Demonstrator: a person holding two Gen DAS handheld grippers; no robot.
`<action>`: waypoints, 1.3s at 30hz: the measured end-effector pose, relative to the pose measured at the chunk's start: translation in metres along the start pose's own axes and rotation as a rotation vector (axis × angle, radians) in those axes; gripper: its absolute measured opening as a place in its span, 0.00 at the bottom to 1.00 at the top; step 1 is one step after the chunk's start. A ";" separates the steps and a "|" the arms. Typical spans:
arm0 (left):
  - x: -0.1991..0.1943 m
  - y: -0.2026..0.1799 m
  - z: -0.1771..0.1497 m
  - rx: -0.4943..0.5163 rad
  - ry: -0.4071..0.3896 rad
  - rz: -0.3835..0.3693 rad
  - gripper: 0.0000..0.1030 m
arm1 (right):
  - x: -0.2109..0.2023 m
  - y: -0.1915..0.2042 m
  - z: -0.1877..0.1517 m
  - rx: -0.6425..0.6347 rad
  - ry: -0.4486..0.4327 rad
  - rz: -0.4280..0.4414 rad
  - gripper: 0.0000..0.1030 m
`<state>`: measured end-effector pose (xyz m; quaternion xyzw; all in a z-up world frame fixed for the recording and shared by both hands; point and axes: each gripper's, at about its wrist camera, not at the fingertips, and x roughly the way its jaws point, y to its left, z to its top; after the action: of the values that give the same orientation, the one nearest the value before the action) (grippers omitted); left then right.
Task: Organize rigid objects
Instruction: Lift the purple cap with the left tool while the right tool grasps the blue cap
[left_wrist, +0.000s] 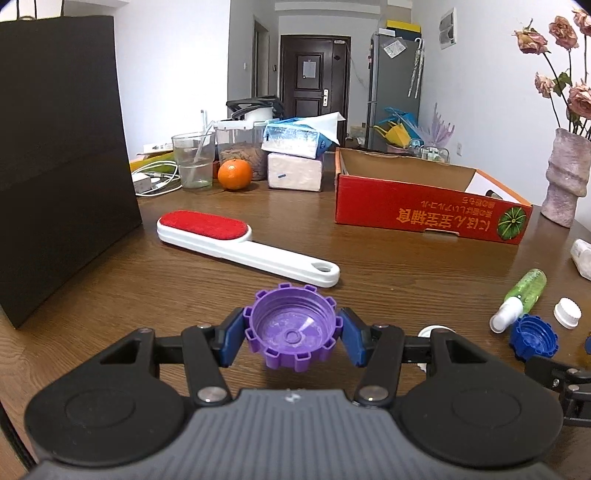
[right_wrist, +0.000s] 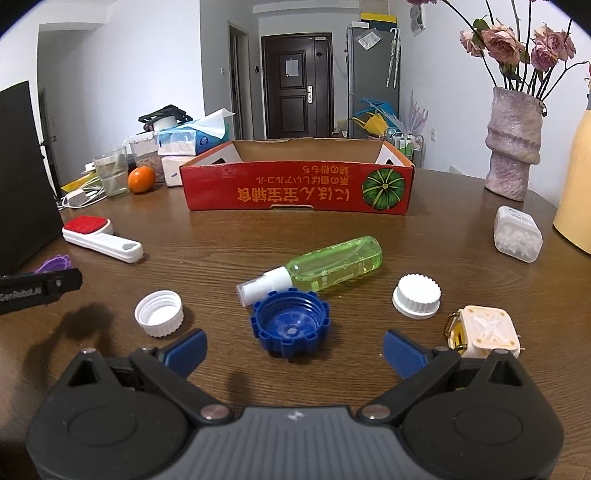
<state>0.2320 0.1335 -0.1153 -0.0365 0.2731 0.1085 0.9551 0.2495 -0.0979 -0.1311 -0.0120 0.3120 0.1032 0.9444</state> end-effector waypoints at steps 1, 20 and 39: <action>0.001 0.001 0.000 -0.003 0.002 0.000 0.54 | 0.001 0.000 0.000 0.003 0.002 0.000 0.98; 0.000 0.002 -0.002 -0.013 0.001 -0.008 0.54 | 0.028 0.011 0.010 -0.022 0.007 -0.022 0.76; 0.000 0.004 -0.003 -0.019 -0.007 -0.007 0.54 | 0.012 0.009 0.006 0.009 -0.088 0.009 0.50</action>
<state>0.2298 0.1366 -0.1176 -0.0465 0.2688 0.1079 0.9560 0.2605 -0.0866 -0.1325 -0.0019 0.2709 0.1063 0.9567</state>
